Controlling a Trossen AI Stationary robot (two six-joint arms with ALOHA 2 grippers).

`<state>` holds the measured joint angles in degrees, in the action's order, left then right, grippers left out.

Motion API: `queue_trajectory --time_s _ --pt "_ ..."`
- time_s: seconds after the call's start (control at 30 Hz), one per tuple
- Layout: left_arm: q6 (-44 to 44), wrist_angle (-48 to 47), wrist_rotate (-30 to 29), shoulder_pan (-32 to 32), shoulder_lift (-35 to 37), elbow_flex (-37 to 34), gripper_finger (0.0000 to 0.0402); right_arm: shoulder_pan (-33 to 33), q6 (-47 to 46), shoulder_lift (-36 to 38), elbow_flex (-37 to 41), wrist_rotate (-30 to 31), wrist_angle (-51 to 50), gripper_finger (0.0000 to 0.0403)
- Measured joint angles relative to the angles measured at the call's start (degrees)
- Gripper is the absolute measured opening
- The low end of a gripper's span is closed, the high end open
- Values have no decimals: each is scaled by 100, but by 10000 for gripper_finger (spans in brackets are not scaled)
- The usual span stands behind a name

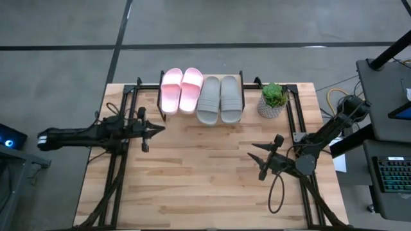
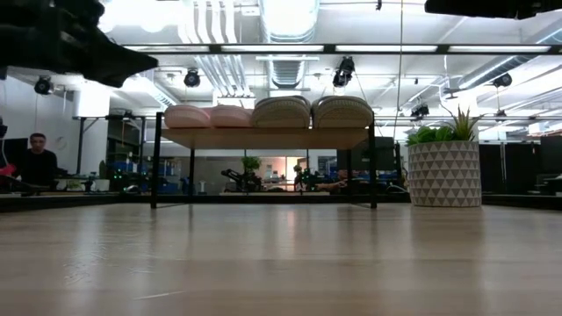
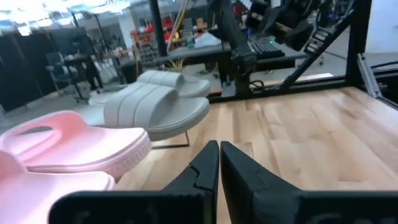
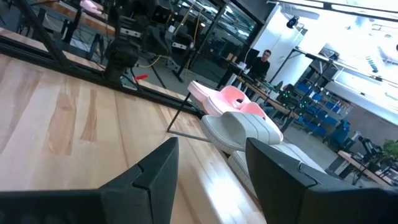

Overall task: Pick and place slides into the shelf
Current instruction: Return to Home Position

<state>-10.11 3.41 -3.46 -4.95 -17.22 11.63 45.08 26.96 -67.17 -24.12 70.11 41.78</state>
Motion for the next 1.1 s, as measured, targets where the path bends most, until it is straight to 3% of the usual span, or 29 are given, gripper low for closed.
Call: queue_trajectory --time_s 0.1,0.4,0.67,0.77,0.87,1.0,1.1 --pt "-70 -111 -257 289 318 -161 0 0 2 -1 4 0 -4 178" --pt "89 -509 -285 676 1605 -672 0 0 -45 -1 24 0 -103 178" --pt "77 -127 -495 709 1544 -1097 0 -6 -774 1 -7 -190 -65 178" --pt "-59 -36 -293 713 1568 -1111 0 -194 -1141 3 -7 -1111 -46 175" --pt "-76 -10 -438 710 1541 -1113 0 -561 -1690 -2 -7 -2764 -28 151" --pt "-67 -80 -606 710 1385 -1116 0 -1262 -1858 -70 -7 -4744 -79 76" --pt "27 -71 -623 710 1281 -1118 0 -2010 -1695 -127 -17 -5493 -85 21"
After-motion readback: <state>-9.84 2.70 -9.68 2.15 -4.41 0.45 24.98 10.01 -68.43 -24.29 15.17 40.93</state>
